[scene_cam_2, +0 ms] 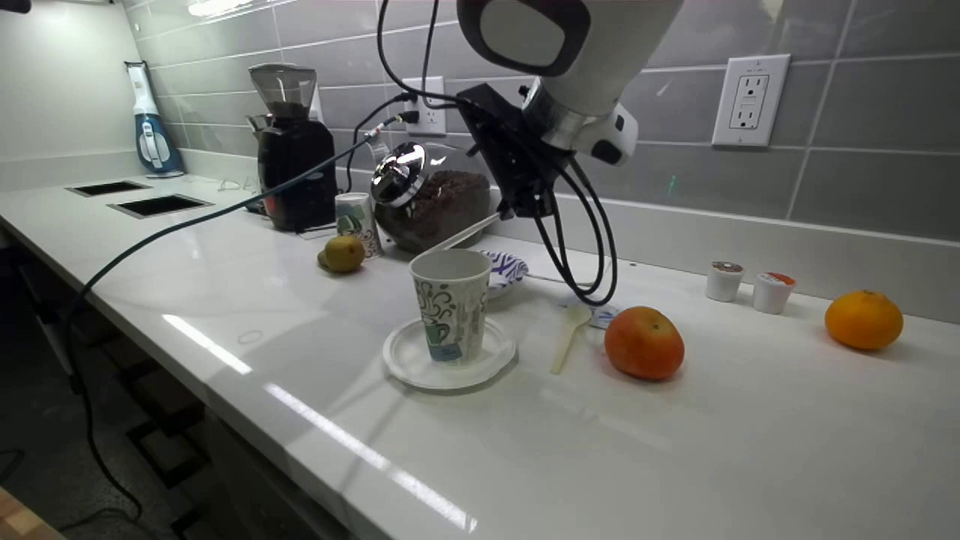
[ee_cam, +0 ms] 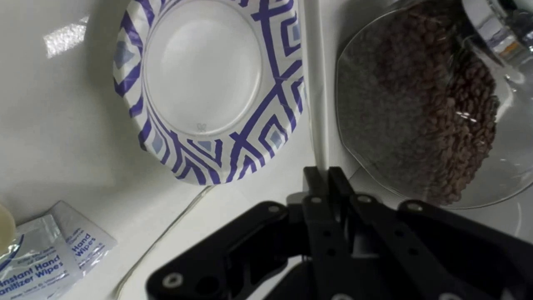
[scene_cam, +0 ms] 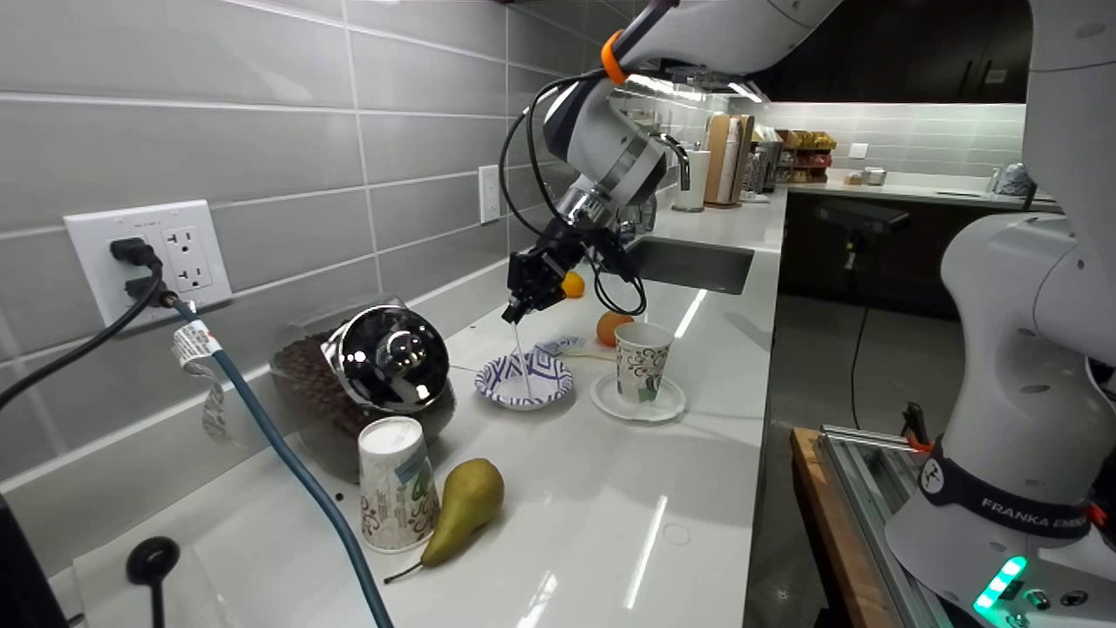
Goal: Remove the straw from the paper cup and put it on the plate with blue stripes
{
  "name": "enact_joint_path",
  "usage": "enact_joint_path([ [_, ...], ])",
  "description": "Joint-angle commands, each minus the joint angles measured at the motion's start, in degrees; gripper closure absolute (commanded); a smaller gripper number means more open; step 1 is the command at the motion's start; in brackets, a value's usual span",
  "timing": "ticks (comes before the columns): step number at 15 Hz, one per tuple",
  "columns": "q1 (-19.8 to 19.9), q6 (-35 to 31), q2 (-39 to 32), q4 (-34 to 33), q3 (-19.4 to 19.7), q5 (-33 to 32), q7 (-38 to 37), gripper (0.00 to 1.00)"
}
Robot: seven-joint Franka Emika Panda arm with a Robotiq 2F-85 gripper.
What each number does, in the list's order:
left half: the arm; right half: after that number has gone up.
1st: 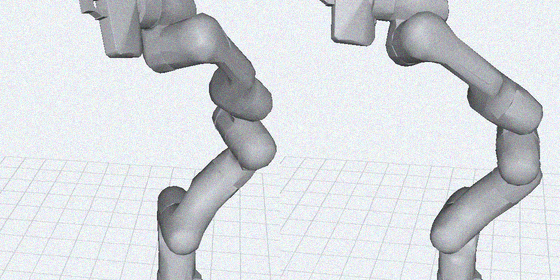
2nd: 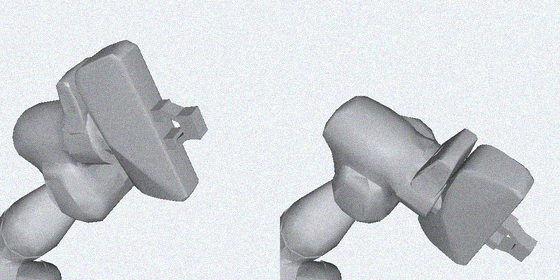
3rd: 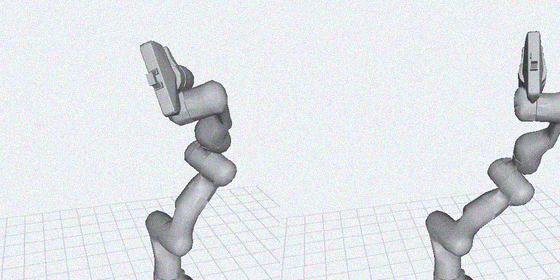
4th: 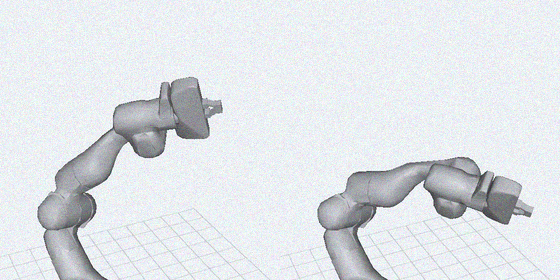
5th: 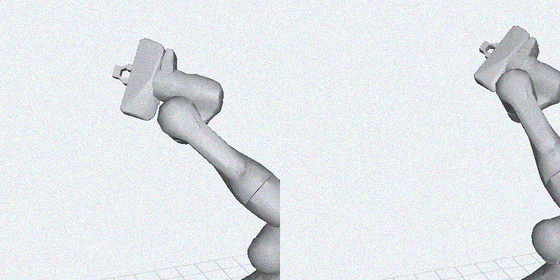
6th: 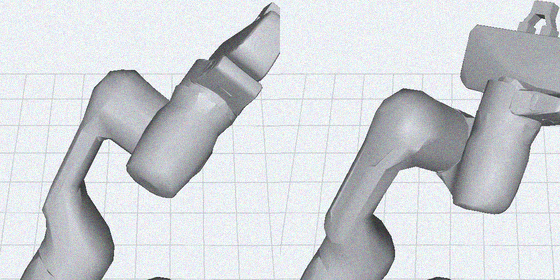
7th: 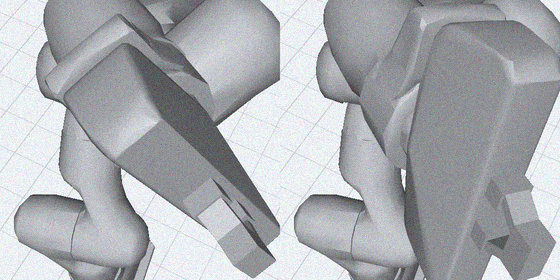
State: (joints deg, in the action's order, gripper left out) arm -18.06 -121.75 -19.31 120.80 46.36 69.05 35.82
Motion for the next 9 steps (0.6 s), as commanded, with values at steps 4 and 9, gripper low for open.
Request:
enact_joint_path([
  [4,25.73,0.61,-4.26,-6.69,-23.88,1.71,-0.18,0.98],
  [9,34.32,3.71,-6.17,-9.53,-31.55,3.56,1.08,0.98],
])
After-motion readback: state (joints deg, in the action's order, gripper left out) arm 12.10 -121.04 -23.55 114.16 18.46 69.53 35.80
